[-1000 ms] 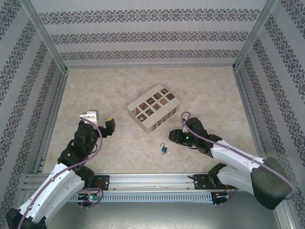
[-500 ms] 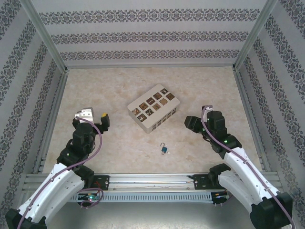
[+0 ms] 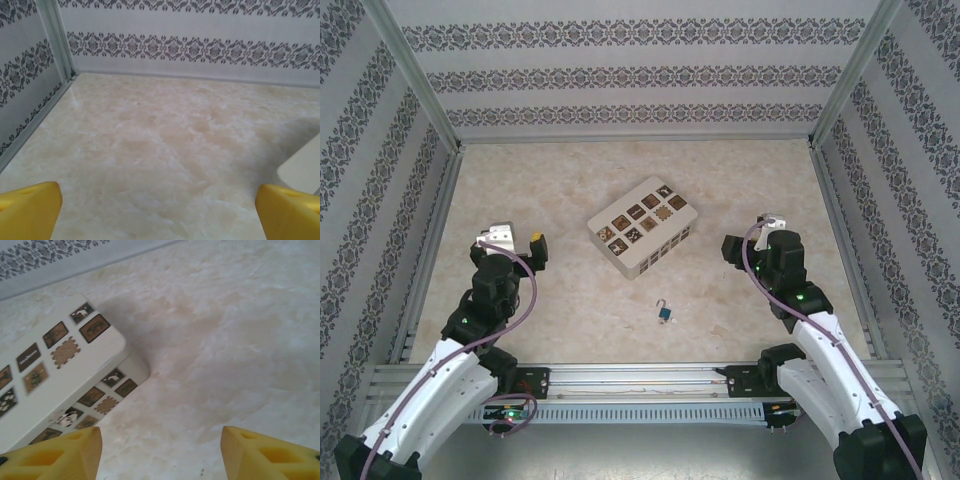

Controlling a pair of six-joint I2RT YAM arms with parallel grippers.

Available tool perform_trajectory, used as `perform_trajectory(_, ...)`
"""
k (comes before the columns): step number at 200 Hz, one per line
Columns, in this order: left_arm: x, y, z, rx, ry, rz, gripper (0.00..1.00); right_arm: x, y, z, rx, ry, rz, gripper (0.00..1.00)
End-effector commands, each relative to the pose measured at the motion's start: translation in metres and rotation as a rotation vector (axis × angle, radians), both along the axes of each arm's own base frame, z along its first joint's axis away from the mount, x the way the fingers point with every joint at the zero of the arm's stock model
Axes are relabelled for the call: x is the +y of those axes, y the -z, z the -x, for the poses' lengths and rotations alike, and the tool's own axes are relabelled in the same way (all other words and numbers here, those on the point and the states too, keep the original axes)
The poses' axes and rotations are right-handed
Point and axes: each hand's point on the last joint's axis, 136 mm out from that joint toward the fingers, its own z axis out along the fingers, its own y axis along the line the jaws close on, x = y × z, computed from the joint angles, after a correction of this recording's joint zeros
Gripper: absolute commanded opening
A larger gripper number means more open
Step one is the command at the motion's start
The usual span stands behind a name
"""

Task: Unlock a padlock with a key

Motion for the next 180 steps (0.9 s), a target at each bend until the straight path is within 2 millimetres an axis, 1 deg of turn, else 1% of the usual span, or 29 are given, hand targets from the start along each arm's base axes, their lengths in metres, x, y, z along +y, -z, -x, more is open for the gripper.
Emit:
perform_trajectory(1, 0.005, 0.006, -0.002, -0.01, -0.021, 0.031, 0.99, -0.015, 0.007, -0.008, -0.038, 0.029, 0.099, 0.68)
perform_trajectory(29, 0.011, 0.016, -0.002, 0.014, -0.039, 0.041, 0.99, -0.026, 0.015, -0.016, -0.063, 0.051, 0.165, 0.76)
perform_trajectory(40, 0.012, 0.019, -0.002, 0.018, -0.044, 0.047, 0.99, -0.031, 0.017, -0.019, -0.074, 0.069, 0.18, 0.81)
perform_trajectory(73, 0.017, 0.022, -0.004, 0.013, -0.058, 0.077, 0.99, -0.044, 0.015, -0.033, -0.115, 0.078, 0.227, 0.91)
perform_trajectory(92, 0.021, 0.022, -0.004, 0.009, -0.063, 0.072, 0.99, -0.05, 0.019, -0.042, -0.149, 0.082, 0.258, 0.98)
perform_trajectory(113, 0.028, 0.022, -0.004, 0.008, -0.084, 0.048, 0.99, -0.058, 0.017, -0.055, -0.2, 0.101, 0.263, 0.98)
perform_trajectory(114, 0.028, 0.022, -0.005, 0.008, -0.086, 0.046, 0.99, -0.058, 0.023, -0.053, -0.188, 0.101, 0.265, 0.98)
perform_trajectory(117, 0.029, 0.022, -0.005, 0.008, -0.089, 0.043, 0.99, -0.06, 0.03, -0.053, -0.178, 0.103, 0.266, 0.98)
perform_trajectory(131, 0.034, 0.025, -0.006, 0.02, -0.107, 0.031, 0.99, -0.063, 0.033, -0.059, -0.195, 0.105, 0.275, 0.98)
perform_trajectory(153, 0.04, 0.031, -0.009, 0.043, -0.12, 0.017, 0.99, -0.063, 0.03, -0.07, -0.256, 0.097, 0.283, 0.99)
perform_trajectory(170, 0.045, 0.038, -0.012, 0.062, -0.131, 0.013, 0.99, -0.061, 0.032, -0.078, -0.278, 0.079, 0.277, 0.98)
perform_trajectory(180, 0.048, 0.041, -0.014, 0.07, -0.139, 0.017, 0.99, -0.06, 0.03, -0.083, -0.31, 0.073, 0.271, 0.99)
